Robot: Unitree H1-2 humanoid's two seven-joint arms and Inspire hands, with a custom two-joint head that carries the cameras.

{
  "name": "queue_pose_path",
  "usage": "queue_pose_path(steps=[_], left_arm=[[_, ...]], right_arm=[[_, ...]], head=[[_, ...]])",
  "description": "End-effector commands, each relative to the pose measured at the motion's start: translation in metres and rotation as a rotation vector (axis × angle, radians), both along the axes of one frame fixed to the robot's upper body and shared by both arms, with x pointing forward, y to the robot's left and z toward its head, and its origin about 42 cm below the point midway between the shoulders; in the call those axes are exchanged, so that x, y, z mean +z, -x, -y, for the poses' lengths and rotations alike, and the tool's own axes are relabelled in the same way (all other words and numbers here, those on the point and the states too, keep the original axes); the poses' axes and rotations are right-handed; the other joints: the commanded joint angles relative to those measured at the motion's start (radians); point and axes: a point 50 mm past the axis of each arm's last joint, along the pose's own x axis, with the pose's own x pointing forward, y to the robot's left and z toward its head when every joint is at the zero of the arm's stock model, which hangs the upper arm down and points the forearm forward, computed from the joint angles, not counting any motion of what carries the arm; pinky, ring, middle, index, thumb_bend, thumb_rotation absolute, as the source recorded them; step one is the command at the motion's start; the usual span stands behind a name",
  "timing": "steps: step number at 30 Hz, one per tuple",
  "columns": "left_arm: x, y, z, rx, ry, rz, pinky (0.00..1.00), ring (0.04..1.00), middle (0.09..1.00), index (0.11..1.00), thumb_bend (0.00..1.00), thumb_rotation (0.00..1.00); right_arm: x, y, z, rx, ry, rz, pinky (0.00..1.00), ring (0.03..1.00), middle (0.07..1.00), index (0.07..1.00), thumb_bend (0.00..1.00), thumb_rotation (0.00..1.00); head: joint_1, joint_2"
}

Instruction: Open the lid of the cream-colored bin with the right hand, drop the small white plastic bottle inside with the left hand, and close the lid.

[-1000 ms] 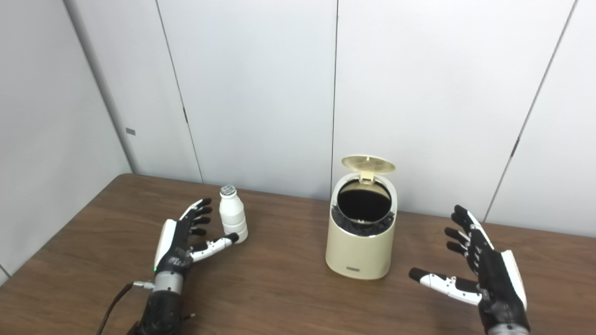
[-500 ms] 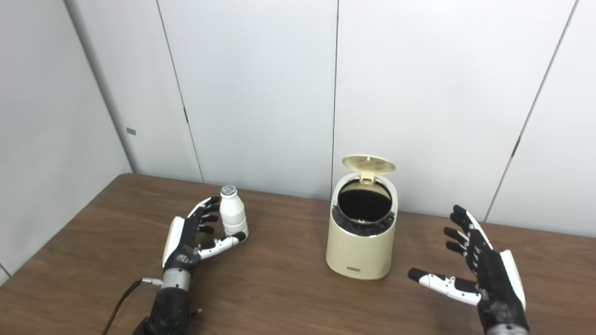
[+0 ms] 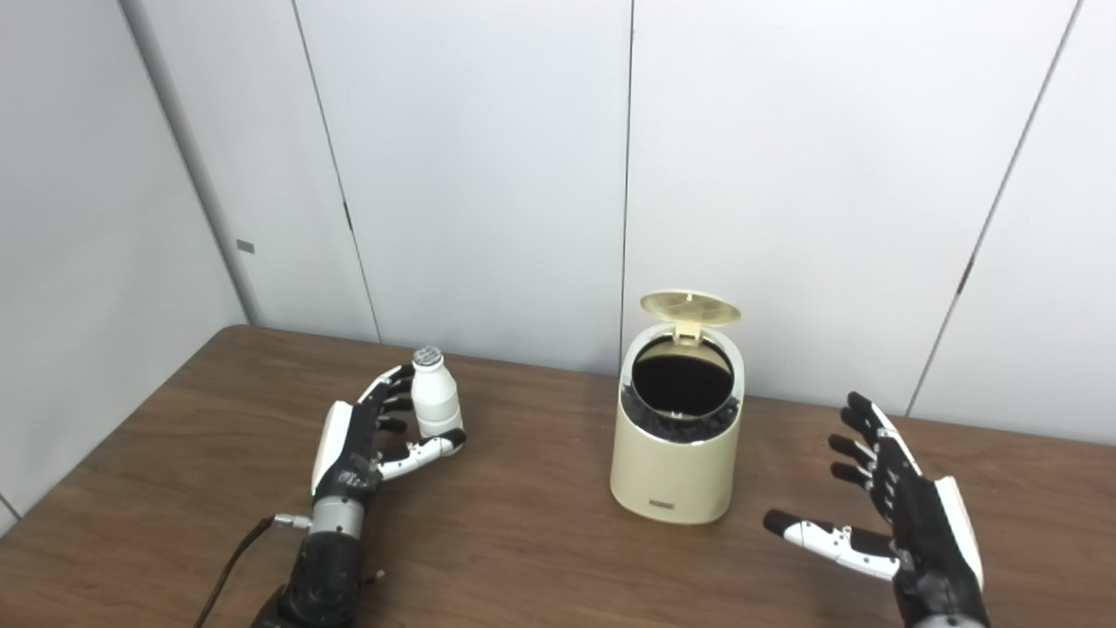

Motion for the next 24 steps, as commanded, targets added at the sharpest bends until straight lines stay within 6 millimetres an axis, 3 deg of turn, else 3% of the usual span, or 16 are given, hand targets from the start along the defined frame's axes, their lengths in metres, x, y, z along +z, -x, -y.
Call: queue_pose_path(steps=[1,12,14,16,17,19,24], left_arm=[[0.015,-0.010,0.002,-0.010,-0.003,0.067,0.66,0.757,0.812,0.853,0.85,0.25],[0.010,-0.017,0.008,-0.004,0.037,0.072,0.64,0.731,0.791,0.830,0.83,0.16],[0.010,-0.018,0.010,0.003,0.054,0.089,0.59,0.680,0.736,0.781,0.81,0.09],[0.009,-0.018,0.011,0.012,0.064,0.109,0.49,0.570,0.632,0.696,0.79,0.02],[0.008,-0.019,0.012,0.016,0.061,0.119,0.44,0.523,0.562,0.658,0.67,0.01],[0.007,-0.020,0.012,0.015,0.052,0.143,0.37,0.445,0.486,0.572,0.54,0.00],[0.005,-0.020,0.013,0.017,0.059,0.159,0.32,0.412,0.479,0.533,0.50,0.00]], right_arm=[[0.018,-0.001,-0.003,0.016,0.006,0.084,0.76,0.835,0.907,0.917,0.78,0.11],[0.019,0.000,-0.002,0.019,0.003,0.090,0.78,0.835,0.901,0.913,0.78,0.12],[0.019,0.000,-0.002,0.018,0.001,0.084,0.77,0.833,0.902,0.912,0.79,0.13],[0.019,0.000,-0.001,0.019,0.000,0.082,0.77,0.833,0.902,0.912,0.79,0.14],[0.019,0.000,-0.001,0.020,-0.003,0.081,0.77,0.833,0.903,0.912,0.79,0.13],[0.018,0.000,-0.001,0.021,-0.004,0.081,0.78,0.833,0.902,0.913,0.78,0.13],[0.019,0.001,-0.001,0.022,0.000,0.081,0.77,0.828,0.902,0.914,0.79,0.14]], head=[[0.000,0.002],[-0.006,0.011],[-0.006,0.011],[-0.005,0.015],[-0.005,0.015],[-0.005,0.015],[-0.004,0.021]])
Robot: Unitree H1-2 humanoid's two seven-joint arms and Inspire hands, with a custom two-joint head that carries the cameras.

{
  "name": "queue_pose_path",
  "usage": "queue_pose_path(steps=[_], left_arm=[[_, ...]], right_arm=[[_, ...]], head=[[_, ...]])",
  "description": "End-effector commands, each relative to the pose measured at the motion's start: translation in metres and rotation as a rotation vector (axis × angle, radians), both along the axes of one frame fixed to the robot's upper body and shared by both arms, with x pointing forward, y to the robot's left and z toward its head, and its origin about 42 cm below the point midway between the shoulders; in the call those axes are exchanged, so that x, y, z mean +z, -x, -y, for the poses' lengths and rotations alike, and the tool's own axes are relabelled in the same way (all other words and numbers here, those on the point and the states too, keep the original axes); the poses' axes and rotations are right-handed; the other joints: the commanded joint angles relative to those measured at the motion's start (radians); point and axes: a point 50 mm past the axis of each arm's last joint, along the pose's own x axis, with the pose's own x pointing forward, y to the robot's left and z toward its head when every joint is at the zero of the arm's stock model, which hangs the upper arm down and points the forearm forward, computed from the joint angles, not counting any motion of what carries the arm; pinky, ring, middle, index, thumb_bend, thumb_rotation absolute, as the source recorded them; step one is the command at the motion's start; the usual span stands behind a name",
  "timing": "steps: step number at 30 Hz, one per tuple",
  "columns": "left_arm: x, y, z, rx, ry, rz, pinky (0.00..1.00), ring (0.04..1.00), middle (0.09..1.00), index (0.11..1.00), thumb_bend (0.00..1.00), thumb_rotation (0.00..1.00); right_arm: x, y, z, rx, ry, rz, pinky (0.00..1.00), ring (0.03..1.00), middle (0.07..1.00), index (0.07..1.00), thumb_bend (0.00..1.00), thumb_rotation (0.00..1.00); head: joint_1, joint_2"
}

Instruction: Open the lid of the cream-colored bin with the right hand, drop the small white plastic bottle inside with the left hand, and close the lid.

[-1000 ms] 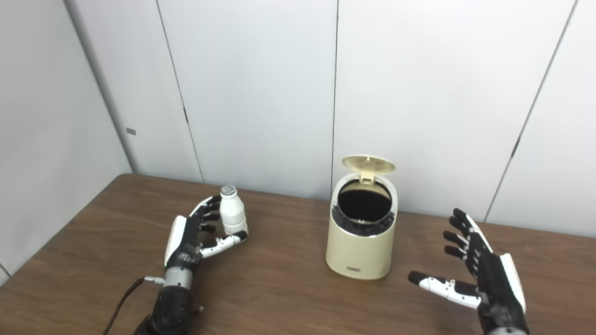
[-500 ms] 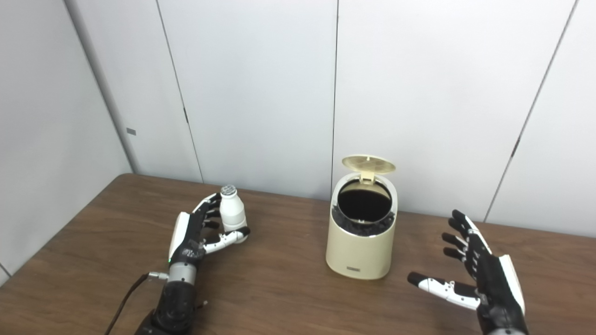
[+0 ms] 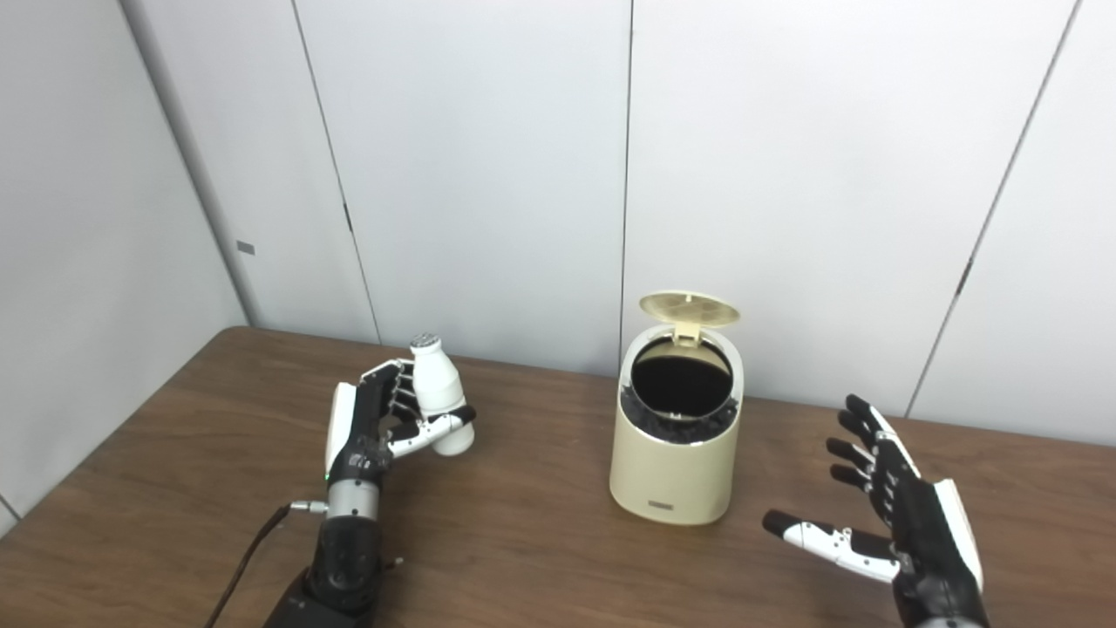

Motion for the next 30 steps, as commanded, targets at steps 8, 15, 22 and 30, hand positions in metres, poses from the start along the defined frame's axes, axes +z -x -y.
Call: queue_pose_path(steps=[8,15,22,30], left_arm=[[0.000,0.001,-0.001,0.006,-0.028,0.030,0.31,0.407,0.475,0.530,0.50,0.00],[0.006,0.006,0.001,-0.027,-0.057,0.113,0.34,0.422,0.480,0.518,0.50,0.00],[0.032,0.016,0.017,-0.149,-0.028,0.284,0.37,0.447,0.503,0.484,0.49,0.00],[0.076,0.024,0.054,-0.285,-0.059,0.462,0.38,0.454,0.509,0.487,0.48,0.00]], right_arm=[[0.018,-0.002,-0.001,0.019,-0.005,0.081,0.78,0.828,0.899,0.909,0.78,0.14],[0.015,-0.002,-0.002,0.022,0.001,0.078,0.79,0.831,0.898,0.909,0.79,0.14],[0.005,-0.008,-0.005,0.029,0.014,0.083,0.76,0.813,0.897,0.906,0.82,0.18],[-0.002,-0.011,-0.010,0.029,0.028,0.081,0.73,0.809,0.896,0.901,0.84,0.23]], head=[[0.003,0.004],[-0.019,-0.004],[-0.068,-0.023],[-0.111,-0.043]])
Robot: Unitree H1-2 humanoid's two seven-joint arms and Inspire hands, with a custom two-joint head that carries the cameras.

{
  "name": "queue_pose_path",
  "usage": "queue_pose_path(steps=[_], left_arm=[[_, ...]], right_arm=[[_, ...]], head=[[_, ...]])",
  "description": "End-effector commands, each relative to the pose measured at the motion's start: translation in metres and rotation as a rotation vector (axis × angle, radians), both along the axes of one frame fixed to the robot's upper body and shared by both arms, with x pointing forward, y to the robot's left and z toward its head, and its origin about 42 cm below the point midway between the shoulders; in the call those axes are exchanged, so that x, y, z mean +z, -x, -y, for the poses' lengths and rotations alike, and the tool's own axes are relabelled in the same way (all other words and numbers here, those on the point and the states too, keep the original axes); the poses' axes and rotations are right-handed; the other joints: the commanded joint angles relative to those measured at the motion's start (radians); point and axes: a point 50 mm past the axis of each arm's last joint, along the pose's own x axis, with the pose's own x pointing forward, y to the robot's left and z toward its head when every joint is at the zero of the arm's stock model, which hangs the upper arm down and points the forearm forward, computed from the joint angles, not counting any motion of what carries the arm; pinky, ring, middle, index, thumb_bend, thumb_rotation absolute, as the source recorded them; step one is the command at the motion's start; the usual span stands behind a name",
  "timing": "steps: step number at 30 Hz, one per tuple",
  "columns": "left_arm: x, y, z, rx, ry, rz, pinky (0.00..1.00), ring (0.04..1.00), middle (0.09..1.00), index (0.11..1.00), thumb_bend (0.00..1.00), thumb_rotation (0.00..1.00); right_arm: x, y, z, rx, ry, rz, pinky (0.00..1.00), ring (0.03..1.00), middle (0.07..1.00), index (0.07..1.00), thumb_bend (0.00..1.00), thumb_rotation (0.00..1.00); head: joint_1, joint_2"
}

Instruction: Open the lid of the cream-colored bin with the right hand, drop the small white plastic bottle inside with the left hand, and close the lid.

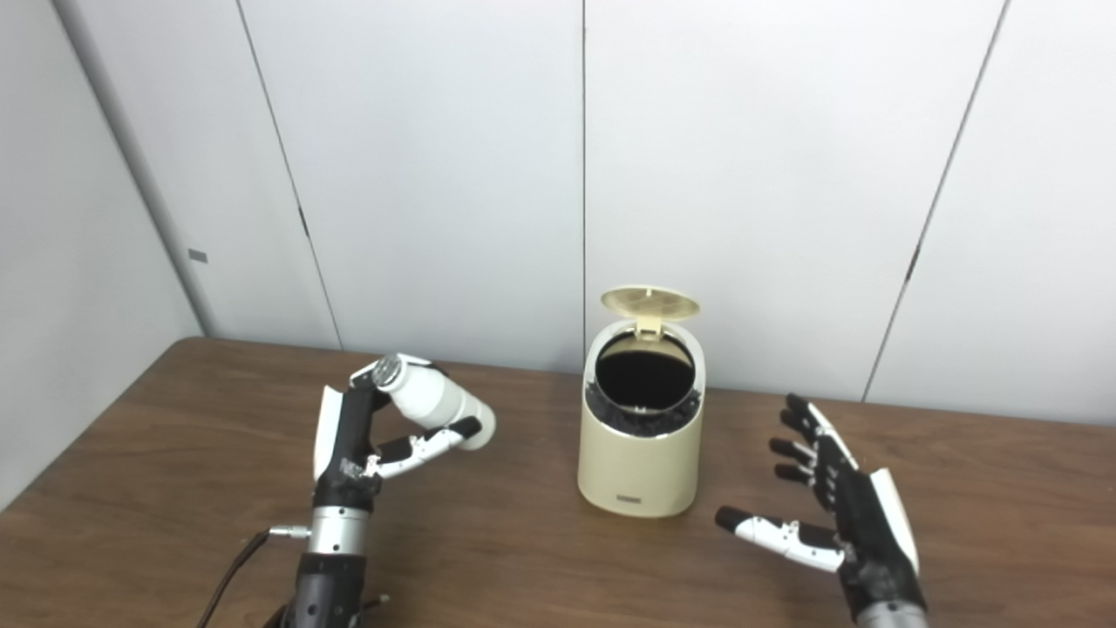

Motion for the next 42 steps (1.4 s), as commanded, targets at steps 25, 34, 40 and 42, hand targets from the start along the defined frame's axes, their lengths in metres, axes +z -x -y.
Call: queue_pose_path(steps=[25,34,40,42], left_arm=[[0.111,-0.040,0.076,-0.238,-0.137,0.326,0.37,0.439,0.490,0.495,0.48,0.00],[0.120,-0.050,0.092,-0.244,-0.220,0.356,0.36,0.438,0.503,0.498,0.48,0.00],[0.119,-0.061,0.095,-0.226,-0.284,0.355,0.38,0.433,0.504,0.486,0.48,0.00],[0.117,-0.064,0.096,-0.226,-0.290,0.346,0.38,0.436,0.504,0.485,0.48,0.00]], right_arm=[[0.008,-0.015,-0.023,-0.003,0.036,0.103,0.68,0.774,0.893,0.908,0.84,0.30],[0.007,-0.017,-0.028,-0.010,0.009,0.117,0.70,0.773,0.895,0.905,0.86,0.30],[0.008,-0.017,-0.029,-0.014,-0.001,0.123,0.69,0.777,0.896,0.904,0.86,0.31],[0.008,-0.017,-0.029,-0.016,-0.005,0.122,0.70,0.781,0.898,0.904,0.87,0.32]], head=[[-0.098,-0.036],[-0.114,-0.038],[-0.120,-0.034],[-0.122,-0.034]])
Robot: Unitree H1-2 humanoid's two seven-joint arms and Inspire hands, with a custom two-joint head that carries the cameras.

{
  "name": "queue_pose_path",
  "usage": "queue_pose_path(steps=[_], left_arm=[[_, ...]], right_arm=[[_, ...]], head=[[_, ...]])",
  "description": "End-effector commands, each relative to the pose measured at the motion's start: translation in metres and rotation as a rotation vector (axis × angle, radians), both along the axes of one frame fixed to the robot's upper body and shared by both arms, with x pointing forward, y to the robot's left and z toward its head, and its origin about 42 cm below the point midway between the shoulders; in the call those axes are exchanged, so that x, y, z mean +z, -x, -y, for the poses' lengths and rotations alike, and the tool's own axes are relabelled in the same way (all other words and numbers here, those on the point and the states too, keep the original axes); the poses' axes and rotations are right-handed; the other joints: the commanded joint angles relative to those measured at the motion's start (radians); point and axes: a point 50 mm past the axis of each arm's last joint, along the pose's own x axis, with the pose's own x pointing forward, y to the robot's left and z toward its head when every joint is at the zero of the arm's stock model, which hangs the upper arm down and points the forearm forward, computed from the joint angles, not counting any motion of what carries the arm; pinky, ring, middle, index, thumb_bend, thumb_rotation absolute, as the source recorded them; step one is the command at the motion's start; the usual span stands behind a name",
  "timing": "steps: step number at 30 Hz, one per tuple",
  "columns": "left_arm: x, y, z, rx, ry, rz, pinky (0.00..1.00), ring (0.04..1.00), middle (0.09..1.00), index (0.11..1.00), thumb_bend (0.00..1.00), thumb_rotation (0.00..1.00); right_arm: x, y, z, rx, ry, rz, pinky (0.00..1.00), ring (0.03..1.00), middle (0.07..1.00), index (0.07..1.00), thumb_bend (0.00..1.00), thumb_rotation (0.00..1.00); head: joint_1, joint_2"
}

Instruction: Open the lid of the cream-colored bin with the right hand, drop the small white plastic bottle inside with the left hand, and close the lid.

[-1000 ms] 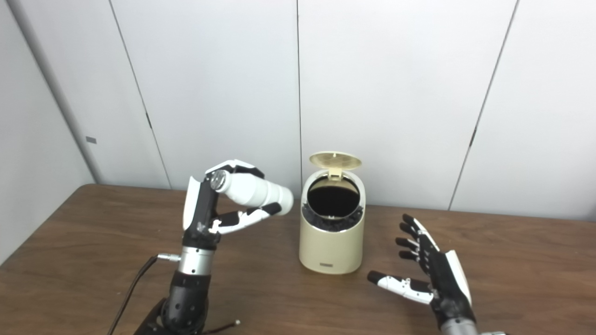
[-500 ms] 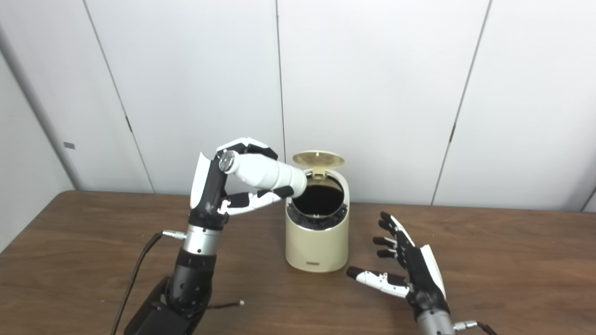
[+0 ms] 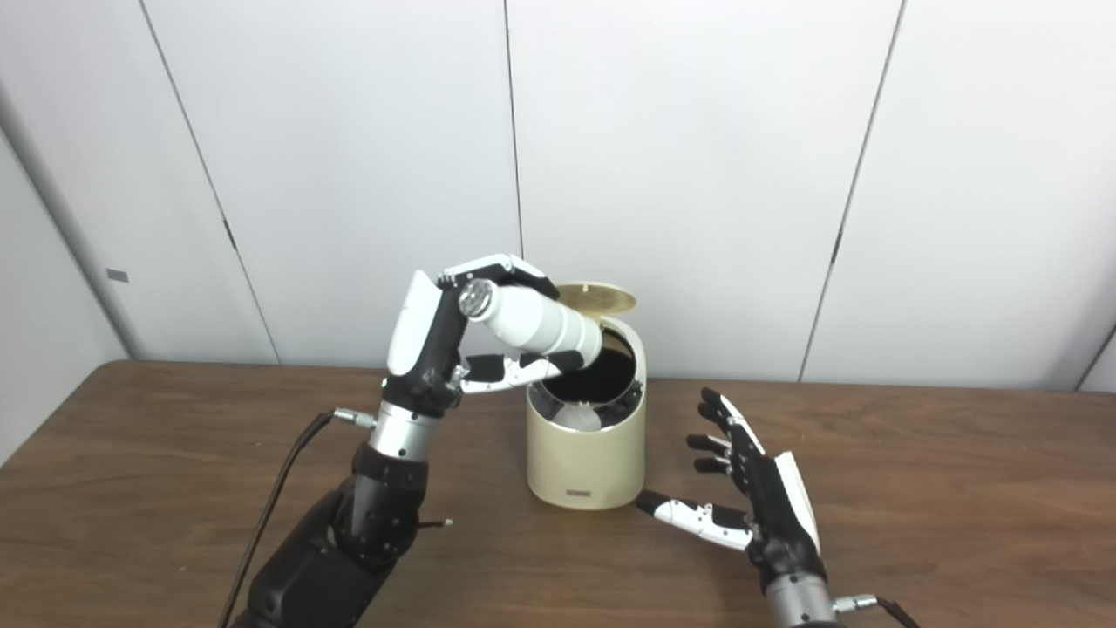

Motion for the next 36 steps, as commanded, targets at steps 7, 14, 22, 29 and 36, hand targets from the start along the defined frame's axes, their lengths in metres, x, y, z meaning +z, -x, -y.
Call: queue_pose_path(steps=[7,14,22,29,36], left_arm=[[0.018,-0.014,0.005,0.013,-0.052,0.091,0.38,0.432,0.505,0.489,0.48,0.00],[0.008,-0.019,0.004,0.059,-0.140,0.103,0.37,0.423,0.499,0.509,0.48,0.00],[-0.003,-0.027,0.002,0.101,-0.207,0.105,0.36,0.428,0.496,0.508,0.48,0.00],[-0.011,-0.030,0.001,0.128,-0.266,0.124,0.35,0.424,0.489,0.519,0.48,0.00],[-0.017,-0.034,0.001,0.141,-0.285,0.131,0.36,0.418,0.476,0.519,0.48,0.00]], right_arm=[[0.026,-0.007,-0.007,0.014,-0.034,0.113,0.70,0.785,0.898,0.904,0.87,0.30],[0.027,-0.006,-0.007,0.009,-0.039,0.113,0.71,0.791,0.899,0.904,0.87,0.31],[0.029,-0.005,-0.008,0.005,-0.043,0.119,0.71,0.786,0.894,0.904,0.88,0.32],[0.034,-0.002,-0.011,0.008,-0.040,0.127,0.70,0.776,0.892,0.900,0.86,0.30],[0.035,-0.002,-0.011,0.003,-0.039,0.127,0.69,0.774,0.888,0.899,0.87,0.31]], head=[[-0.005,0.005],[-0.009,0.013],[-0.015,0.019],[-0.017,0.024],[-0.017,0.025]])
